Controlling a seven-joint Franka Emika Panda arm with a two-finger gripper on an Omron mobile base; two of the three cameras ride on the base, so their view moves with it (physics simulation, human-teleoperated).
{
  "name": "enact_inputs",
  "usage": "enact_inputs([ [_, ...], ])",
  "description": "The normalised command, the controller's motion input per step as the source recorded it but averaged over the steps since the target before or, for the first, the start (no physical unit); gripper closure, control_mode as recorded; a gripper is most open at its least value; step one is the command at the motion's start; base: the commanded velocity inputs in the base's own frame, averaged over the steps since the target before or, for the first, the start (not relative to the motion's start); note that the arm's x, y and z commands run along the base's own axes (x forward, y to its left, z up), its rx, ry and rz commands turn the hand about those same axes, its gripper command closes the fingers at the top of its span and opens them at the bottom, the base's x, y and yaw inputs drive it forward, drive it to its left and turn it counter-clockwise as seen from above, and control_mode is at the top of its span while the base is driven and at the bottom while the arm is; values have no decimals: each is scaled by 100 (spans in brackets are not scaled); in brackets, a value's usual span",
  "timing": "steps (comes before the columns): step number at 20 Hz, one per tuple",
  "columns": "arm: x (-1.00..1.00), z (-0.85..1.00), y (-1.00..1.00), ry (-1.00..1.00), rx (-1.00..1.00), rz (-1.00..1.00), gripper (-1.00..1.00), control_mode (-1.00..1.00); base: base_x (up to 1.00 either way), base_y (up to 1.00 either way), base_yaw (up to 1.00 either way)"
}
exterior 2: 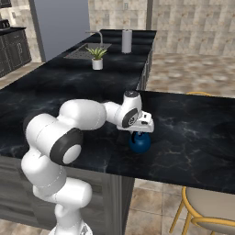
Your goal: Pick the kettle and cup and place them in the sink. Then turn on the water.
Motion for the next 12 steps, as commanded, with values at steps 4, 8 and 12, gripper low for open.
enact_inputs([
  [4, 3, 28, 0, -1, 0, 0, 100, -100, 0, 0, 0],
  [8, 0, 52, 0, 0, 0, 0, 100, -100, 0, 0, 0],
  [12, 0, 56, 0, 0, 0, 0, 100, -100, 0, 0, 0],
])
